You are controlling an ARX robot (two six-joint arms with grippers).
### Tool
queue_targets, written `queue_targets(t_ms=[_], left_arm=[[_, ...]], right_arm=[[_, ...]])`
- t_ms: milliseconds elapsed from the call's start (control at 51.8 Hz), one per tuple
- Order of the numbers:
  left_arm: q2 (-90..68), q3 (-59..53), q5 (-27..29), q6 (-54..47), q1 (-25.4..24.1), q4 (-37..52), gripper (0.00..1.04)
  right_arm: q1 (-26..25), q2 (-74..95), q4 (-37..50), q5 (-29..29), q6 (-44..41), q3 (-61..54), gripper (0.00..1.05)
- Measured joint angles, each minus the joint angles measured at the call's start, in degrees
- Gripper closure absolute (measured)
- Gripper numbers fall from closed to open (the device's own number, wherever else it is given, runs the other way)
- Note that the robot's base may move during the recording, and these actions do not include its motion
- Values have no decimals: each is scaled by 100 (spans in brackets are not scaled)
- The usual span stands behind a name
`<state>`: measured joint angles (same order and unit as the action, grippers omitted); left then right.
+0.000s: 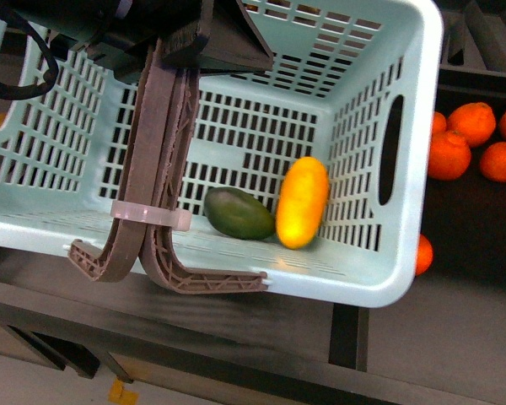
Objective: Pick mango and avocado into basket
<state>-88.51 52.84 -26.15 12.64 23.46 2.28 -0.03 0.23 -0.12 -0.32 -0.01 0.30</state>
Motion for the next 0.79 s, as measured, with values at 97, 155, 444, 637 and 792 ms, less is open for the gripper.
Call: queue_targets(t_ms=[97,155,444,637,792], left_arm=[[0,0,74,-42,15,0,100],[0,0,96,-31,17,0,100],[0,0,-199,-15,114,0,100],[0,0,-63,-20,101,0,100],[0,0,31,-20,66,0,100]], right_arm=[[0,0,0,2,0,0,8],[0,0,0,7,0,0,8],[0,0,0,15,0,0,8],[0,0,0,15,0,0,8],[0,0,0,15,0,0,8]])
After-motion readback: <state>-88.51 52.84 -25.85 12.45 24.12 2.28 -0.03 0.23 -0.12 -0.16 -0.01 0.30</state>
